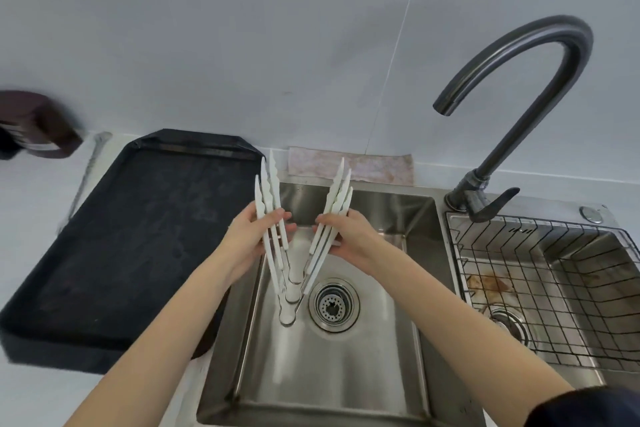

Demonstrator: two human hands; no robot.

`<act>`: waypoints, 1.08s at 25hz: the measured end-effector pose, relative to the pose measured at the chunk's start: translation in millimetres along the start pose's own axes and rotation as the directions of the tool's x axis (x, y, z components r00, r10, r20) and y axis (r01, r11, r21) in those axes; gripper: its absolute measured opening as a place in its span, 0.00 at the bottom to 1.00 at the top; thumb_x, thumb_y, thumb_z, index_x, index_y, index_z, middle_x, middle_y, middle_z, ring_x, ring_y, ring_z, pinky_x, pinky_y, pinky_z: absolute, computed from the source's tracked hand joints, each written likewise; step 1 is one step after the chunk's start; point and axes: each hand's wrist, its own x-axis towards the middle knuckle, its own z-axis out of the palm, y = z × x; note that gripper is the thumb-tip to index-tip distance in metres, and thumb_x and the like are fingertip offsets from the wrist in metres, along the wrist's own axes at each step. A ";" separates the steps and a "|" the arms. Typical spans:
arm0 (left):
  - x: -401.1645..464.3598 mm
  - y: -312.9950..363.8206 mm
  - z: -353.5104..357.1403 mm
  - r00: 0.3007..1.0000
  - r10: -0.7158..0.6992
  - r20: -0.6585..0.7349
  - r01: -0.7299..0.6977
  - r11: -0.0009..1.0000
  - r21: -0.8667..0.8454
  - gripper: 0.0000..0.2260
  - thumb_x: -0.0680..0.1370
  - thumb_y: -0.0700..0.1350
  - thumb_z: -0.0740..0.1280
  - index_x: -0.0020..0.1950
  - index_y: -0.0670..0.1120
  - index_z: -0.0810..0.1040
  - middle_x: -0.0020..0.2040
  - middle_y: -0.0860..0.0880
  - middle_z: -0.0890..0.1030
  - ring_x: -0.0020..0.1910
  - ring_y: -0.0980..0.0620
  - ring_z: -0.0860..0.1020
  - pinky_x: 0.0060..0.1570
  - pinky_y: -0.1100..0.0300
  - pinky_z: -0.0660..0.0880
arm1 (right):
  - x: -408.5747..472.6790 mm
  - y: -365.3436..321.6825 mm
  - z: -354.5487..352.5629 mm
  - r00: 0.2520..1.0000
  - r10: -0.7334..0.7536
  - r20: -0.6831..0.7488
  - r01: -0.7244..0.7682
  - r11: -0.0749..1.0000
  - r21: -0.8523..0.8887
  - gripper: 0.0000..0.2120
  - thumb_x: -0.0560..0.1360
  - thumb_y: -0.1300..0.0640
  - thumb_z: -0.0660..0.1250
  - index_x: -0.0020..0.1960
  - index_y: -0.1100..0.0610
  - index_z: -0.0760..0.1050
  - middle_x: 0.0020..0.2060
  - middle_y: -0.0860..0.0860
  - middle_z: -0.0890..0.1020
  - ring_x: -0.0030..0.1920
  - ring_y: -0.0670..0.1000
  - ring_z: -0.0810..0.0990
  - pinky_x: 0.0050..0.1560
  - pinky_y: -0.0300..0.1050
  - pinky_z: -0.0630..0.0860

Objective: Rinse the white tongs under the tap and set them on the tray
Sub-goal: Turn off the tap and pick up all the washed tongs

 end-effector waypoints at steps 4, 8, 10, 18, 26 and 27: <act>3.2 23.8 -44.6 0.999 0.011 -0.053 -0.009 0.999 0.037 0.07 0.77 0.39 0.63 0.54 0.48 0.72 0.48 0.47 0.81 0.40 0.54 0.84 0.38 0.60 0.82 | 17.5 -6.4 50.2 0.998 0.030 0.046 -0.028 0.998 -0.060 0.06 0.76 0.66 0.60 0.41 0.60 0.70 0.33 0.54 0.73 0.29 0.45 0.76 0.39 0.44 0.75; 9.6 35.3 -81.5 0.996 -0.009 -0.093 0.015 0.998 0.064 0.09 0.78 0.39 0.63 0.57 0.47 0.70 0.49 0.46 0.80 0.46 0.50 0.81 0.35 0.63 0.82 | 38.0 -2.7 88.1 0.994 0.103 0.046 -0.101 0.994 -0.046 0.03 0.76 0.66 0.60 0.49 0.63 0.71 0.35 0.56 0.75 0.36 0.51 0.76 0.41 0.45 0.76; 13.7 36.5 -97.7 0.992 -0.032 -0.119 0.042 0.996 0.080 0.09 0.78 0.39 0.62 0.57 0.46 0.71 0.49 0.45 0.80 0.46 0.50 0.81 0.33 0.64 0.81 | 46.8 0.5 103.6 0.987 0.150 0.062 -0.149 0.989 -0.025 0.03 0.76 0.66 0.60 0.50 0.63 0.71 0.35 0.56 0.75 0.37 0.52 0.76 0.40 0.45 0.76; 37.2 28.1 -138.5 0.980 -0.086 -0.180 0.126 0.966 0.224 0.13 0.78 0.41 0.63 0.61 0.43 0.71 0.52 0.45 0.80 0.46 0.53 0.81 0.42 0.59 0.80 | 74.1 5.5 136.5 0.987 0.155 0.049 -0.141 0.965 -0.221 0.08 0.76 0.68 0.58 0.51 0.62 0.73 0.39 0.54 0.76 0.39 0.49 0.76 0.43 0.40 0.75; 57.4 29.6 -154.1 0.954 -0.057 -0.293 0.187 0.878 0.440 0.16 0.76 0.40 0.65 0.63 0.41 0.73 0.54 0.43 0.80 0.45 0.52 0.78 0.43 0.63 0.73 | 80.5 -0.5 151.5 0.992 0.125 0.021 -0.067 0.659 -0.749 0.17 0.76 0.61 0.58 0.62 0.66 0.72 0.57 0.60 0.79 0.50 0.52 0.77 0.39 0.38 0.76; 59.7 30.8 -154.5 0.953 -0.043 -0.301 0.190 0.858 0.477 0.16 0.76 0.41 0.65 0.63 0.41 0.72 0.56 0.43 0.79 0.48 0.50 0.77 0.47 0.61 0.72 | 80.1 -1.7 154.0 0.993 0.114 0.019 -0.058 0.628 -0.776 0.16 0.76 0.61 0.58 0.61 0.67 0.72 0.56 0.61 0.78 0.48 0.52 0.76 0.38 0.39 0.76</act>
